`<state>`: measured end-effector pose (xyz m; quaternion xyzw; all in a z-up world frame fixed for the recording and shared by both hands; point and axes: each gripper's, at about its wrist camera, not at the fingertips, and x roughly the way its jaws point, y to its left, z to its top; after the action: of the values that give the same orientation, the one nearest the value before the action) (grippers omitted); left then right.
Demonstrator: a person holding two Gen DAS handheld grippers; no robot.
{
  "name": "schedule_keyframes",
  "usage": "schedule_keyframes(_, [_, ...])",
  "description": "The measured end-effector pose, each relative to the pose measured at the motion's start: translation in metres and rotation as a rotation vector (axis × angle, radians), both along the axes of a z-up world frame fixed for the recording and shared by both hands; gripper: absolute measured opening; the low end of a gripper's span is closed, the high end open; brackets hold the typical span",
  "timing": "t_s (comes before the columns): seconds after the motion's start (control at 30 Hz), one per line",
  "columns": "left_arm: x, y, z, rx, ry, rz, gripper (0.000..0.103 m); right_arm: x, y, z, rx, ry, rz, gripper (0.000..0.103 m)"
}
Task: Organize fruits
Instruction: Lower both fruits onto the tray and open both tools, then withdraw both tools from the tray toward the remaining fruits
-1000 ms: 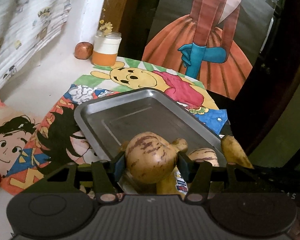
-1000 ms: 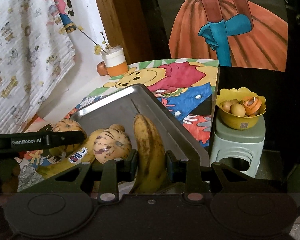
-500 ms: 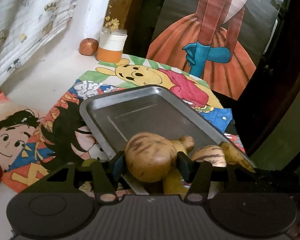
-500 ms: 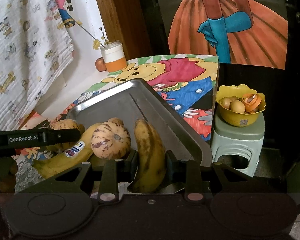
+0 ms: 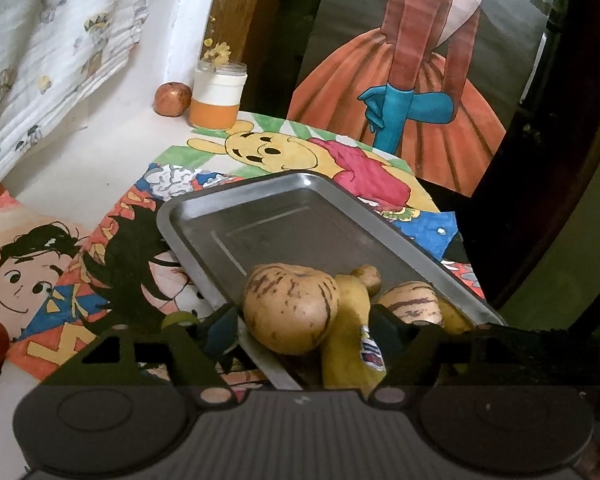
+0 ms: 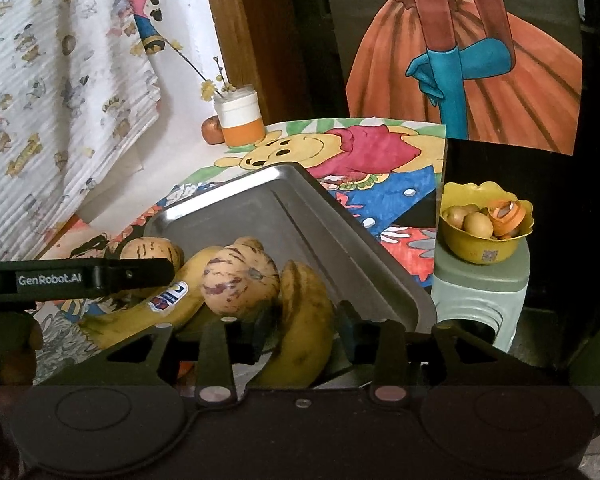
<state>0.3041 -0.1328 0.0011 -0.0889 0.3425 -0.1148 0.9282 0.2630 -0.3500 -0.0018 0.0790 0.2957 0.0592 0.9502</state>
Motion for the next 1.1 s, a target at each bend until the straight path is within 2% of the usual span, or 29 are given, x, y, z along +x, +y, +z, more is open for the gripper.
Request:
schedule_keyframes(0.2, [-0.010, 0.005, 0.009, -0.011, -0.019, 0.012, 0.088, -0.011, -0.002, 0.006, 0.001, -0.019, -0.012, 0.060])
schedule_keyframes(0.27, [-0.014, 0.006, 0.013, -0.014, -0.026, 0.017, 0.094, -0.015, -0.002, 0.008, 0.000, -0.029, -0.015, 0.067])
schedule_keyframes(0.43, [-0.026, 0.010, 0.023, -0.023, -0.046, 0.032, 0.102, -0.027, -0.001, 0.016, -0.004, -0.059, -0.016, 0.079])
schedule_keyframes(0.73, [-0.051, 0.021, 0.033, -0.026, -0.068, 0.080, 0.103, -0.052, 0.007, 0.031, -0.031, -0.123, -0.011, 0.099])
schedule_keyframes(0.87, [-0.065, 0.029, 0.036, -0.033, -0.068, 0.101, 0.103, -0.062, 0.010, 0.036, -0.028, -0.136, -0.006, 0.102])
schedule_keyframes(1.0, [-0.080, 0.039, 0.036, -0.055, -0.047, 0.135, 0.103, -0.073, 0.016, 0.040, -0.022, -0.134, 0.013, 0.102])
schedule_keyframes(1.1, [-0.093, 0.045, 0.037, -0.042, -0.045, 0.159, 0.103, -0.081, 0.024, 0.042, -0.032, -0.132, 0.033, 0.102])
